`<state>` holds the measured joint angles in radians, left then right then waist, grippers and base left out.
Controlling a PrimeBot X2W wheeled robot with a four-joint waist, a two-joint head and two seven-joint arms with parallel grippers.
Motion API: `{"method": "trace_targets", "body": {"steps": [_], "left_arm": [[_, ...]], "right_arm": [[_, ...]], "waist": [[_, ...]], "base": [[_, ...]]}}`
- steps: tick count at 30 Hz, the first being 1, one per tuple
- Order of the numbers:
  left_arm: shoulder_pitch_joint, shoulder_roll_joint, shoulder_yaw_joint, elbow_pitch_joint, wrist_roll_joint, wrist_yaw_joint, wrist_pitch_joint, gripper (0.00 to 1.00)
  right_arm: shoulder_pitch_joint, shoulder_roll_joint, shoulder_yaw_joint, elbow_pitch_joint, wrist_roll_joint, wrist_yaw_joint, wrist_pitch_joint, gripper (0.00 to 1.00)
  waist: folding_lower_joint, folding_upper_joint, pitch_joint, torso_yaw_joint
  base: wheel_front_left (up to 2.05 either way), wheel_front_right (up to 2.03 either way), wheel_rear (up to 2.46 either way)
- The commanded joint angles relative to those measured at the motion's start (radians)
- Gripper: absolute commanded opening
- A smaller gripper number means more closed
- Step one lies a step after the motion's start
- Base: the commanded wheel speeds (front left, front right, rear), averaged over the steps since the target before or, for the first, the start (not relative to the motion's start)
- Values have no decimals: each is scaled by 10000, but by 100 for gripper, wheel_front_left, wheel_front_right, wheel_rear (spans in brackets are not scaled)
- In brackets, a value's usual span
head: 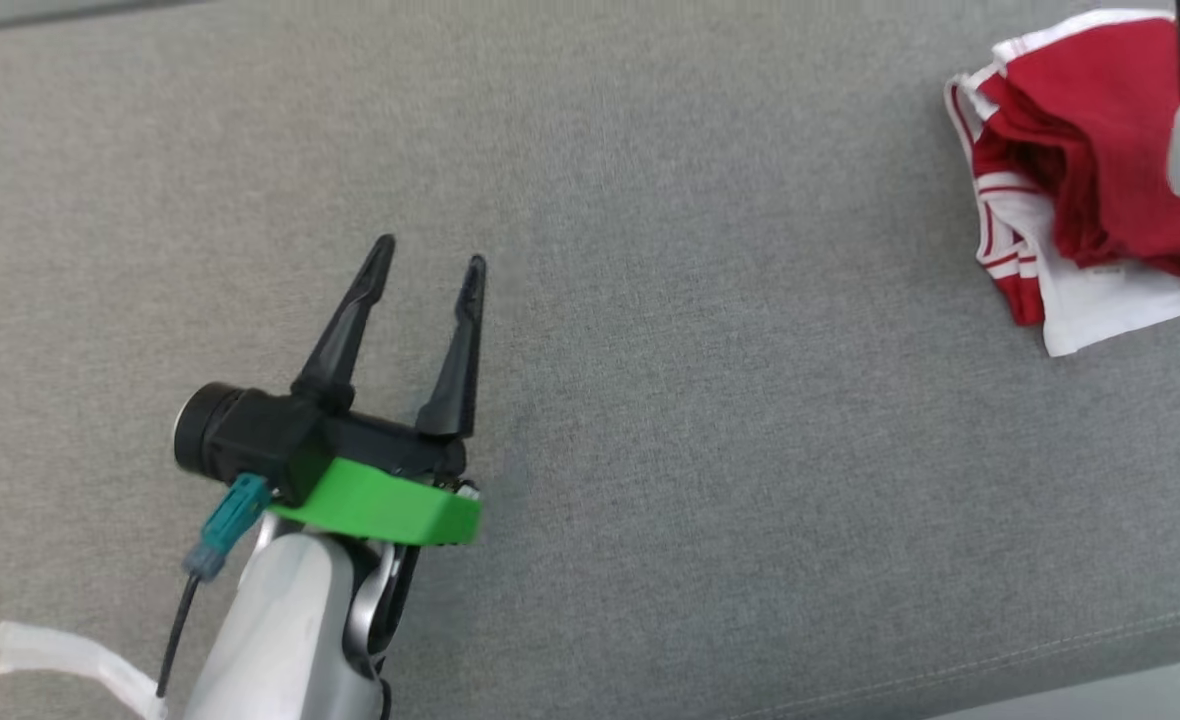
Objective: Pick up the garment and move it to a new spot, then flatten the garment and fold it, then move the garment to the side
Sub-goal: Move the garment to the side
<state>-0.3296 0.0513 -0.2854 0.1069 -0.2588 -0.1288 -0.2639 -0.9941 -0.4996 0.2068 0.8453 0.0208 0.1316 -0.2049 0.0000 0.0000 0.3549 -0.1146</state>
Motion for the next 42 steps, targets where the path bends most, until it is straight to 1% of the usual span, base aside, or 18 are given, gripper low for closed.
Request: {"method": "trace_targets", "body": {"steps": [1, 3, 7, 9, 11, 12, 17, 20, 21, 26, 31, 38, 42], "left_arm": [[284, 11, 186, -25, -120, -28, 2, 100], [510, 9, 461, -73, -269, -28, 2, 100], [950, 4, 829, -163, -379, -28, 2, 100], [1174, 3, 1069, -206, -445, -13, 2, 100], [1406, 7, 1284, -241, -453, 14, 2, 100], [1548, 5, 1401, -250, -443, 35, 2, 100], [2128, 6, 1739, -196, -453, 87, 2, 100], [2442, 4, 1719, -168, -355, 69, 2, 100], [2552, 7, 1744, -153, -493, 63, 2, 100], [2927, 5, 1911, -89, -473, 97, 2, 100], [3137, 4, 2089, -264, -359, 198, 2, 100], [3225, 7, 2073, -331, -527, 395, 2, 100], [3186, 7, 2004, -440, -446, 408, 2, 100]], "right_arm": [[268, 299, -196, -207, 334, -19, -170, 100], [663, 752, -390, -649, 802, -17, -346, 100], [1768, 1282, -427, -1859, 1376, -17, -534, 100], [2395, 1600, -603, -2516, 1620, -17, -567, 100], [3107, 1974, -688, -3144, 1860, -16, -593, 100], [3483, 2261, -824, -3506, 2027, -17, -595, 100], [5079, 3425, -906, -4730, 1860, -11, -601, 100], [6025, 3920, -946, -5292, 1547, -12, -604, 100], [6319, 4073, -959, -5483, 1499, -12, -606, 100], [7457, 4361, -788, -6245, 1273, -11, -606, 100], [8172, 4466, -1152, -6924, 1203, -12, -604, 100], [8593, 4481, -1127, -7172, 1440, -11, -602, 100], [8608, 4483, -1099, -7181, 1389, -11, -602, 100]], "waist": [[0, 0, -1051, 226], [0, 0, -1393, 314], [0, 0, -1982, 570], [0, 0, -2206, 678], [0, 0, -2412, 772], [0, 0, -2496, 798], [0, 0, -2741, 826], [0, 0, -2915, 878], [0, 0, -2974, 897], [0, 0, -3170, 874], [0, 0, -3204, 784], [0, 0, -3234, 700], [0, 0, -3204, 682]], "base": [[0, 0, 0], [0, 0, 0], [0, 0, 0], [0, 0, 0], [0, 0, 0], [0, 0, 0], [0, 0, 0], [0, 0, 0], [0, 0, 0], [0, 0, 0], [0, 0, 0], [0, 0, 0], [0, 0, 0]]}}
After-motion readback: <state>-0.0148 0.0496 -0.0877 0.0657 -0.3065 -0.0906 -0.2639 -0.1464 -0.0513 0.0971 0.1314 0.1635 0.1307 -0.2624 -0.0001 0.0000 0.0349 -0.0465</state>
